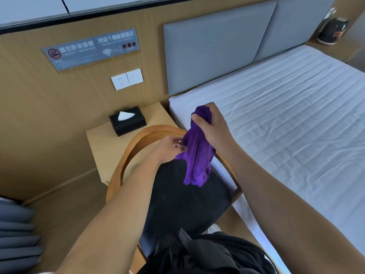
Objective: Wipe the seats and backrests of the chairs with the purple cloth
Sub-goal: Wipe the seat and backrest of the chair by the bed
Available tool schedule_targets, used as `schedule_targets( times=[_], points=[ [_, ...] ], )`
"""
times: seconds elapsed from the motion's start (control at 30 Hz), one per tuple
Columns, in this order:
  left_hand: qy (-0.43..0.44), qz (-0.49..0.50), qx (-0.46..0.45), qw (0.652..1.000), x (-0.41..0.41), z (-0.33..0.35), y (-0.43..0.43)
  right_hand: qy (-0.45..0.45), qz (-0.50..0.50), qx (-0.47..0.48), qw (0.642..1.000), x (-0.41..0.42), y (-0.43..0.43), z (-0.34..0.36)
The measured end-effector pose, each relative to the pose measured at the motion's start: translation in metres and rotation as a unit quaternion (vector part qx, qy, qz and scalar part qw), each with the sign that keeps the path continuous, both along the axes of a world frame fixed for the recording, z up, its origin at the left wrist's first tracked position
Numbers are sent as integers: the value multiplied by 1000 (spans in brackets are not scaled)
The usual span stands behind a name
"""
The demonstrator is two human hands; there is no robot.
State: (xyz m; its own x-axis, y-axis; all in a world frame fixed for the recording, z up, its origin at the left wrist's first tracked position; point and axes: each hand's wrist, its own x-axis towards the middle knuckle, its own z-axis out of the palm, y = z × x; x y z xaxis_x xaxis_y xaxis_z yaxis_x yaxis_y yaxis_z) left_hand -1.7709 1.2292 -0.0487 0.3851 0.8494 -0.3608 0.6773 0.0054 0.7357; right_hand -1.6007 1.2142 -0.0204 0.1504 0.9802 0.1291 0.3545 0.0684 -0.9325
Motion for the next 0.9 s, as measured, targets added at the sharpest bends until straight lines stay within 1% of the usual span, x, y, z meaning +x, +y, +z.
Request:
schedule_targets(
  times=[0.07, 0.17, 0.23, 0.3, 0.37, 0.4, 0.47, 0.53, 0.57, 0.63, 0.7, 0.73, 0.77, 0.8, 0.83, 0.87, 0.9],
  points=[
    [-25, 14, 16, 999, 8, 0, 3, -7, -11, -6, 1000, 3, 2, 3],
    [-25, 73, 61, 995, 7, 3, 14, -89, -51, -59, 993, 11, 3, -4],
    [-45, 85, 104, 990, 2, 8, 21, -145, -53, -101, 983, 18, 2, -12],
    [-76, 59, 146, 985, -2, 16, 24, -171, 11, -136, 976, 18, 2, -18],
    [-113, 31, 164, 979, 1, 20, 23, -166, 92, -155, 969, 11, 5, -21],
    [-131, 29, 168, 977, 2, 20, 23, -164, 120, -166, 965, 8, 8, -21],
    [-166, 47, 180, 968, 1, 19, 22, -187, 160, -187, 951, 4, 15, -21],
    [-203, 55, 164, 964, -5, 17, 22, -190, 184, -165, 950, 5, 17, -18],
    [-226, 54, 137, 963, -9, 16, 22, -172, 183, -153, 956, 5, 18, -17],
    [-294, 59, 55, 952, -16, 14, 23, -119, 160, -132, 971, 5, 17, -13],
    [-367, 120, -45, 921, -17, 12, 24, -89, 134, -108, 981, 6, 17, -11],
    [-365, 158, -71, 915, -17, 11, 24, -85, 123, -92, 984, 7, 17, -10],
    [-322, 178, -72, 927, -15, 10, 26, -85, 114, -78, 987, 9, 17, -10],
    [-246, 166, -55, 954, -14, 7, 26, -79, 104, -66, 989, 10, 18, -9],
    [-172, 131, -42, 975, -12, 5, 25, -70, 93, -58, 991, 11, 18, -8],
    [-127, 101, -38, 986, -9, 2, 23, -65, 83, -53, 993, 12, 18, -7],
    [-127, 89, -48, 987, -6, 1, 21, -67, 77, -50, 994, 12, 18, -6]
  ],
)
